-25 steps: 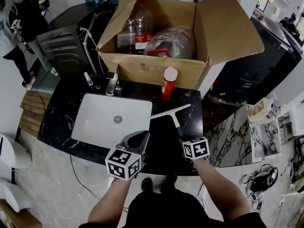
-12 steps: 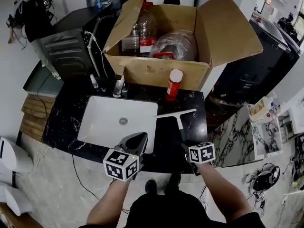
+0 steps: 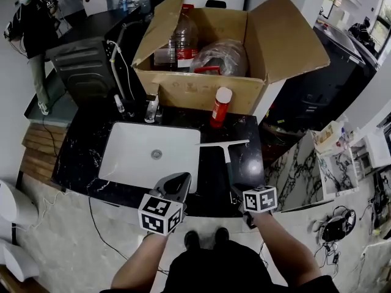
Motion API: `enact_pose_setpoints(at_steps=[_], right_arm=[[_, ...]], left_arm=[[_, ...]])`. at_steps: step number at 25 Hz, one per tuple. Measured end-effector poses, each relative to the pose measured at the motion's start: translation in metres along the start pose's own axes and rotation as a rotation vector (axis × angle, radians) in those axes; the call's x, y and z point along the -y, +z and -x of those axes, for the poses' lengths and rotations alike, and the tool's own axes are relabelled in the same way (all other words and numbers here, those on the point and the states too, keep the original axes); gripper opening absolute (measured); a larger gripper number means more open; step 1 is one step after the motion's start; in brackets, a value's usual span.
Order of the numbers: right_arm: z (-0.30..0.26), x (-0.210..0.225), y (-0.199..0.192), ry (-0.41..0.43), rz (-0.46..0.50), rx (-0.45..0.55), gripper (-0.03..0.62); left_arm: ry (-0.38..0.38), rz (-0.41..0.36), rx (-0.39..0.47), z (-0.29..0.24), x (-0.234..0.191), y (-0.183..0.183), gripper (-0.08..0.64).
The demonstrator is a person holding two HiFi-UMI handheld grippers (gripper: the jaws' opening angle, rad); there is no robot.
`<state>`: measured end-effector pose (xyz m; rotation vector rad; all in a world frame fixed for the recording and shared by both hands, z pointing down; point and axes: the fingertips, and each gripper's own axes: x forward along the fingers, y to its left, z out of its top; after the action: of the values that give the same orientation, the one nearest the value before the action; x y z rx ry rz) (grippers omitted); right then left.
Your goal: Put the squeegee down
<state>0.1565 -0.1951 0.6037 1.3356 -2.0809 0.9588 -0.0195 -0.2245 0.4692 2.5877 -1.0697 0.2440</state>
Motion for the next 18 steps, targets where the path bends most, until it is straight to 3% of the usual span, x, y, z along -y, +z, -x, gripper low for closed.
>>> enact_pose_setpoints(at_steps=[3, 6, 14, 18], right_arm=[[0.013, 0.002, 0.008, 0.009, 0.010, 0.041, 0.005], [0.028, 0.009, 0.023, 0.022, 0.016, 0.095, 0.006], [0.100, 0.039, 0.064, 0.080, 0.068, 0.247, 0.005], [0.132, 0.040, 0.071, 0.164, 0.159, 0.285, 0.006]], left_arm=[[-0.008, -0.021, 0.027, 0.003, 0.005, 0.006, 0.009], [-0.057, -0.048, 0.060, 0.001, 0.023, 0.018, 0.008], [-0.088, -0.049, 0.111, -0.020, 0.080, 0.064, 0.008], [-0.016, -0.145, 0.115, -0.037, 0.113, 0.076, 0.008]])
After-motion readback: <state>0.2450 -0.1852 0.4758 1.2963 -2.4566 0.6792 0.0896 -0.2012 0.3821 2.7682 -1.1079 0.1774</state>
